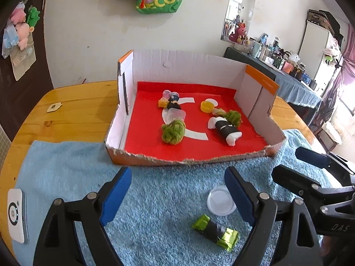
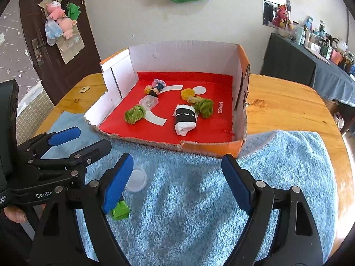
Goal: Organize objects
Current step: 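Withdraw both open tools from the box back over the towel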
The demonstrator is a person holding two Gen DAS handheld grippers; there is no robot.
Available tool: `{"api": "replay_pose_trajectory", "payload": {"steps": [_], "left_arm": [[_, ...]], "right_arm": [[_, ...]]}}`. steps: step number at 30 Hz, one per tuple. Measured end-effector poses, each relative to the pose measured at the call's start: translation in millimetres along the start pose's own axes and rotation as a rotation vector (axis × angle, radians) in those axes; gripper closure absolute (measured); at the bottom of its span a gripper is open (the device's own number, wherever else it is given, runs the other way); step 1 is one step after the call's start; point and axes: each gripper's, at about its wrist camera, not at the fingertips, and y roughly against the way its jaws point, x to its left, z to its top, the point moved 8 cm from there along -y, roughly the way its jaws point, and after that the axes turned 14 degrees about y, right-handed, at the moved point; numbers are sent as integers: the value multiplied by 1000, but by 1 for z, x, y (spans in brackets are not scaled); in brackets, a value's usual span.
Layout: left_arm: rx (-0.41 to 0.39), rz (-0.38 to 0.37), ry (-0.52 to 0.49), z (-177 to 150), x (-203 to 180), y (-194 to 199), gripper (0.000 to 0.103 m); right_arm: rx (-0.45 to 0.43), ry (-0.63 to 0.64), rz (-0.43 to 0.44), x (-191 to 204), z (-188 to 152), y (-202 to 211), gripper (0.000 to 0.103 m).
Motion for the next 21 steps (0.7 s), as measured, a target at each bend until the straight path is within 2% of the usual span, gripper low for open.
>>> {"api": "replay_pose_trajectory", "payload": {"steps": [21], "left_arm": [[48,-5,-16,-55,-9,6,13]], "right_arm": [[-2,-13,-17,1,-25,17,17]]}}
